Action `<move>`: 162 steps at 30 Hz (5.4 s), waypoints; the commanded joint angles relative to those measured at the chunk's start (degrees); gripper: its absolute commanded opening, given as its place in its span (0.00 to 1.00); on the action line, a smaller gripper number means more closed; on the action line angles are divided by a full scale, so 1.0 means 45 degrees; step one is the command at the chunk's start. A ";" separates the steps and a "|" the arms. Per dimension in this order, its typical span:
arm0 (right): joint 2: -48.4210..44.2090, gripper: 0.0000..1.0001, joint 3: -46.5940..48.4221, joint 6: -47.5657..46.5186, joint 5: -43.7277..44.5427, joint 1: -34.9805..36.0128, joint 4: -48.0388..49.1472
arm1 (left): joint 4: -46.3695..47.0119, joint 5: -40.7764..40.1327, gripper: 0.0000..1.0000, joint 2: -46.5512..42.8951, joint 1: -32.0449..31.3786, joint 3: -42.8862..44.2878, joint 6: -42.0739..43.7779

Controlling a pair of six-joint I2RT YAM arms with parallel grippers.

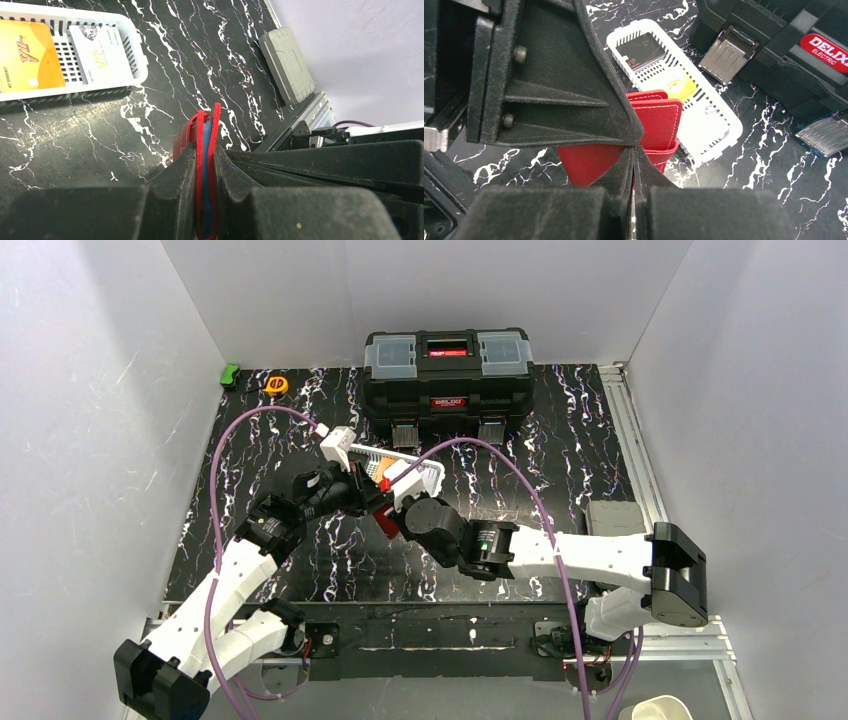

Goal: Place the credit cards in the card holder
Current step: Open the card holder at the center of the board.

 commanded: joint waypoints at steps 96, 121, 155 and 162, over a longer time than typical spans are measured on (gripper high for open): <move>0.3092 0.34 0.7436 1.0683 -0.6295 -0.4757 -0.7546 | 0.2914 -0.0955 0.00 -0.0793 -0.1617 -0.0300 0.5166; 0.1595 0.01 0.5088 0.6662 -0.5484 -0.4347 -0.7047 | 0.2584 -0.1221 0.00 -0.1070 -0.1627 -0.0182 0.5690; -0.1924 0.01 0.2698 -0.0144 -0.5627 -0.2315 -0.9295 | 0.0062 0.0300 0.00 -0.1681 -0.1530 0.0152 1.2721; -0.1926 0.31 0.3518 0.1290 -0.4408 -0.2429 -0.8937 | 0.1356 -0.0357 0.00 -0.1651 -0.1323 0.0043 1.1543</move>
